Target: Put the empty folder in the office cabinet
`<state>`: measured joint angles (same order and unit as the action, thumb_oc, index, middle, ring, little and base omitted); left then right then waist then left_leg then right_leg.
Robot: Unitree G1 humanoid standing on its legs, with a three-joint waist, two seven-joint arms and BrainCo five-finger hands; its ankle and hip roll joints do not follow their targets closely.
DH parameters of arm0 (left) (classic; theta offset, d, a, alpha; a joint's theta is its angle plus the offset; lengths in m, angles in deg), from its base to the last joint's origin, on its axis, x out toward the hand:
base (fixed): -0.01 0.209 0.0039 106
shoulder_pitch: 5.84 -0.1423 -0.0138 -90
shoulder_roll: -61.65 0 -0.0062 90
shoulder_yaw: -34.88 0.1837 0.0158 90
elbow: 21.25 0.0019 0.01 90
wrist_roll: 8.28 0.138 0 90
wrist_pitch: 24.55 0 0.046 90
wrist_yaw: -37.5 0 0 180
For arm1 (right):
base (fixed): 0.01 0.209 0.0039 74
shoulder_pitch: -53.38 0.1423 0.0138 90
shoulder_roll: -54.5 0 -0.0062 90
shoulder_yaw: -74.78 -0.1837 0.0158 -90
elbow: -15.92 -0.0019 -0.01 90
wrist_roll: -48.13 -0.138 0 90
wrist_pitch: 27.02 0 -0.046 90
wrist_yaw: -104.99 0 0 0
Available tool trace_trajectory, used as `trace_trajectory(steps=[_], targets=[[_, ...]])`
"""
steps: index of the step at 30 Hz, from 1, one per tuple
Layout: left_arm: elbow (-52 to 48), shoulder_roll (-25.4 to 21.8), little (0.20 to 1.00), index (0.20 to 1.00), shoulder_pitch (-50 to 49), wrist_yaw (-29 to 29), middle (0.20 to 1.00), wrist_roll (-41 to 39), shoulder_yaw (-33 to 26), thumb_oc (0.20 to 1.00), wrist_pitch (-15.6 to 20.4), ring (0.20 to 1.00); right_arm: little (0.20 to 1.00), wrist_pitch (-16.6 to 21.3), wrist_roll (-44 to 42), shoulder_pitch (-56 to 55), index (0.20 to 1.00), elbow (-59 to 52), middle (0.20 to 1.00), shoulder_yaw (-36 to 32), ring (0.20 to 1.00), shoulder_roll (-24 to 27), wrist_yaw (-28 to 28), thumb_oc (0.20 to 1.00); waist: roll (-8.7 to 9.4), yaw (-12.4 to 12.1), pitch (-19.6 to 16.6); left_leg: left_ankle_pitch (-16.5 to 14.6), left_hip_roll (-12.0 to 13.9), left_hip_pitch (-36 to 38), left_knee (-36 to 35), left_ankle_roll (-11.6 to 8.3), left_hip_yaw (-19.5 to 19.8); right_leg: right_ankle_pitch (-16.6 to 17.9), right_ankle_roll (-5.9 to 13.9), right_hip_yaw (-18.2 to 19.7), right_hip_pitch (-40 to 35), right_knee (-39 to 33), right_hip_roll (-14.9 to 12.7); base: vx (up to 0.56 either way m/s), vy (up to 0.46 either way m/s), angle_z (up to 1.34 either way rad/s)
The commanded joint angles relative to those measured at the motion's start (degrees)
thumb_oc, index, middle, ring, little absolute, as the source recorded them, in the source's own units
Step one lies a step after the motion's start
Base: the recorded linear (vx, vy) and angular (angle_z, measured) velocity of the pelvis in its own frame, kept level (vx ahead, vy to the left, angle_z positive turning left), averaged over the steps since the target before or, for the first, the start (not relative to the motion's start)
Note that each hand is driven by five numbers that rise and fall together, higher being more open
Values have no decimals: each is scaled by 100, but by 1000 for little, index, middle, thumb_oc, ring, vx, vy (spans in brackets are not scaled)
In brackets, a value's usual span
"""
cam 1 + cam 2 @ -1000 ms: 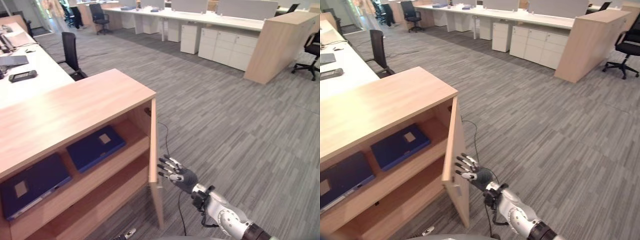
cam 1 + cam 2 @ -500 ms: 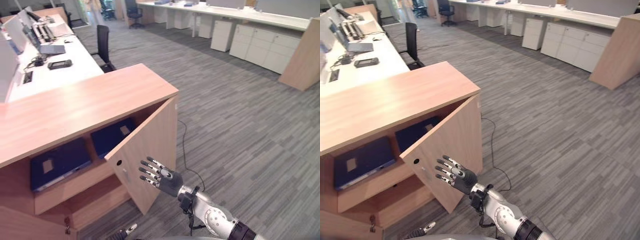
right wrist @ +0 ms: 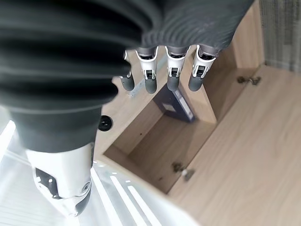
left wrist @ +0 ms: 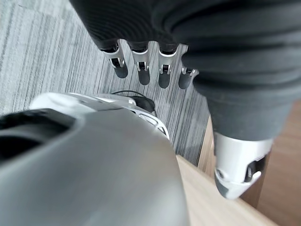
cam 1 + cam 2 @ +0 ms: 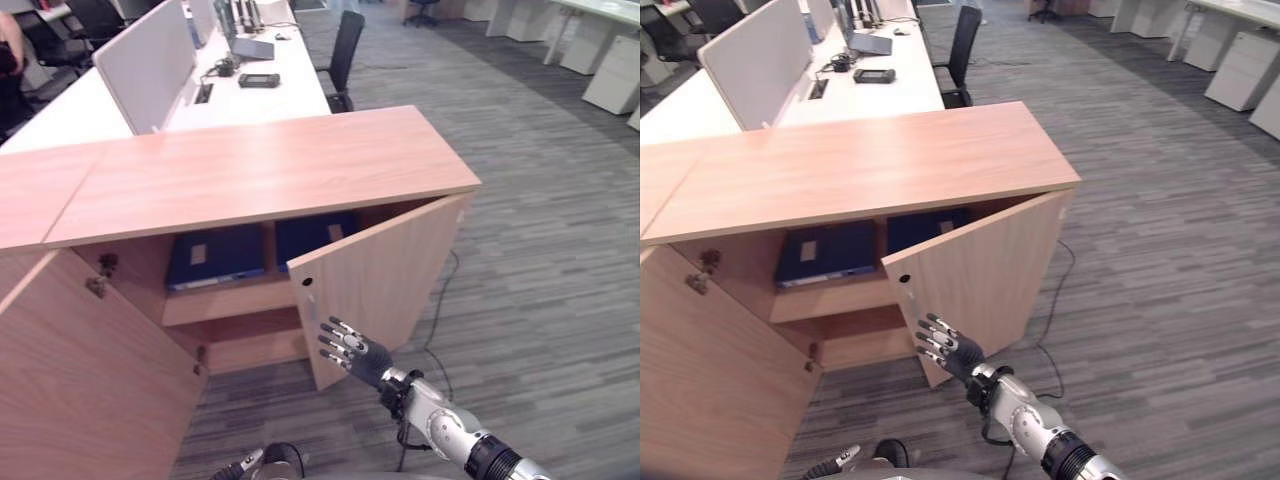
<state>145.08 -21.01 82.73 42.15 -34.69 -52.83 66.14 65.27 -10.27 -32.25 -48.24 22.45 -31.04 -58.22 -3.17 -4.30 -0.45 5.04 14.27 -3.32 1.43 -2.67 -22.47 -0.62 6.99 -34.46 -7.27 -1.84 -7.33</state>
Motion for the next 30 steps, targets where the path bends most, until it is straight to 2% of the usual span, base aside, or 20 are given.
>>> trace_trajectory(steps=[1,4,5,6,7,8,11,12,15,17,18,19,21,22,23,24,25,28,29,30], targets=[[246,-87,1000,1000,210,171,1000,205,51,1000,86,1000,1000,-63,849,306,1000,548,1000,-55,1000,-619,87,1000,406,45,-58,-134,8,17,117,-806,212,-140,2,508,365,-213,-164,26,204,63],[312,-121,1000,1000,208,167,1000,329,20,1000,116,1000,1000,-72,1778,221,1000,1397,1000,-138,1000,-725,-125,1000,394,-29,-170,-182,-382,81,-266,-650,386,-6,123,412,403,-237,-413,17,254,50],[290,-121,1000,1000,216,152,1000,312,34,1000,127,1000,1000,15,2790,279,1000,1827,1000,-162,1000,-719,-388,1000,393,-66,-220,-197,-578,72,-400,-564,478,59,199,343,409,-236,-563,22,199,73],[290,-122,1000,1000,217,151,1000,311,35,1000,127,1000,1000,22,2810,280,1000,1840,1000,-167,1000,-732,-392,1000,396,-63,-221,-195,-585,71,-406,-559,481,63,205,338,409,-236,-569,24,190,60],[288,-125,1000,1000,229,97,1000,317,48,1000,136,1000,1000,28,3207,332,1000,2090,1000,-203,1000,-757,-575,1000,394,-82,-240,-212,-680,60,-457,-514,537,103,239,309,413,-234,-655,34,194,26],[305,-114,1000,1000,276,-4,1000,339,74,1000,170,1000,1000,-26,3665,377,1000,2574,1000,-355,1000,-888,-784,1000,375,-139,-288,-260,-870,38,-521,-425,641,191,327,245,407,-227,-846,54,265,12],[322,-98,1000,1000,315,-81,1000,358,110,1000,203,1000,1000,-50,3730,385,1000,3087,1000,-624,1000,-1054,-962,1000,361,-188,-329,-337,-1081,3,-536,-336,776,293,410,143,375,-212,-1062,48,204,29],[323,-60,1000,1000,339,-117,1000,385,152,1000,226,1000,1000,-70,3706,360,1000,3513,1000,-884,1000,-1184,-1026,1000,331,-251,-375,-427,-1293,4,-540,-250,923,377,486,29,319,-155,-1292,87,313,59],[335,-36,1000,1000,362,-117,1000,437,201,1000,223,1000,1000,-121,3564,278,1000,4092,1000,-1352,1000,-1279,-1157,1000,310,-326,-423,-584,-1633,-4,-504,-120,1156,540,594,-189,218,6,-1685,66,244,62],[335,-38,1000,1000,366,-118,1000,436,210,1000,224,1000,1000,-113,3565,288,1000,4108,1000,-1364,1000,-1283,-1153,1000,318,-319,-419,-588,-1650,-6,-500,-110,1169,543,608,-204,210,13,-1703,38,116,53],[353,-22,1000,1000,404,-125,1000,421,243,1000,244,1000,1000,-98,3278,217,1000,4269,1000,-1736,1000,-1235,-1253,1000,283,-331,-432,-646,-1843,-42,-439,-67,1344,744,724,-326,138,130,-1975,116,230,28],[363,-10,1000,1000,405,-139,1000,395,279,1000,266,1000,1000,-125,3127,144,1000,4341,1000,-1937,1000,-1233,-1282,1000,225,-284,-449,-697,-1995,41,-473,-22,1514,944,708,-211,137,288,-2187,141,255,15],[369,1,1000,1000,411,-170,1000,379,347,1000,276,1000,1000,-105,2886,136,1000,4446,1000,-2153,1000,-1267,-1315,1000,210,-176,-408,-736,-2101,165,-554,63,1729,1049,683,229,201,440,-2311,53,102,82],[381,5,1000,1000,413,-178,1000,356,374,1000,312,1000,1000,-66,2675,162,1000,4504,1000,-2302,1000,-1258,-1359,1000,200,-100,-390,-664,-2155,120,-538,126,1765,1066,573,568,359,421,-2275,-7,51,143],[391,-8,1000,1000,382,-180,1000,349,377,1000,332,1000,1000,-26,2492,164,1000,4574,1000,-2422,1000,-1271,-1408,1000,176,-76,-397,-675,-2146,156,-557,129,1816,969,565,973,469,375,-2151,36,61,118],[450,-34,1000,1000,356,-174,1000,356,404,1000,357,1000,1000,12,2128,117,1000,4666,1000,-2659,1000,-1272,-1454,1000,97,42,-374,-652,-2121,182,-573,163,2015,572,466,1675,683,339,-1771,118,38,55],[479,-51,1000,1000,343,-169,1000,380,419,1000,373,1000,1000,40,1944,89,1000,4747,1000,-2787,1000,-1266,-1473,1000,79,126,-326,-639,-2121,214,-580,169,2126,394,448,2067,778,349,-1541,105,33,67],[568,-81,1000,1000,341,-156,1000,412,451,1000,414,1000,1000,71,1433,61,1000,5032,1000,-3137,1000,-1231,-1507,1000,35,438,-179,-632,-2159,336,-637,214,2528,-26,412,3363,1136,478,-695,60,22,102],[569,-80,1000,1000,345,-156,1000,412,449,1000,415,1000,1000,72,1432,66,1000,5036,1000,-3137,1000,-1230,-1505,1000,34,432,-185,-623,-2156,321,-638,212,2521,-16,410,3372,1156,482,-691,51,18,103],[592,-100,1000,1000,393,-127,1000,423,491,1000,430,1000,1000,97,1149,28,1000,5183,1000,-3326,1000,-1202,-1498,1000,37,554,-102,-581,-2207,350,-643,213,2777,-98,388,3994,1341,602,-203,19,-1,109]])
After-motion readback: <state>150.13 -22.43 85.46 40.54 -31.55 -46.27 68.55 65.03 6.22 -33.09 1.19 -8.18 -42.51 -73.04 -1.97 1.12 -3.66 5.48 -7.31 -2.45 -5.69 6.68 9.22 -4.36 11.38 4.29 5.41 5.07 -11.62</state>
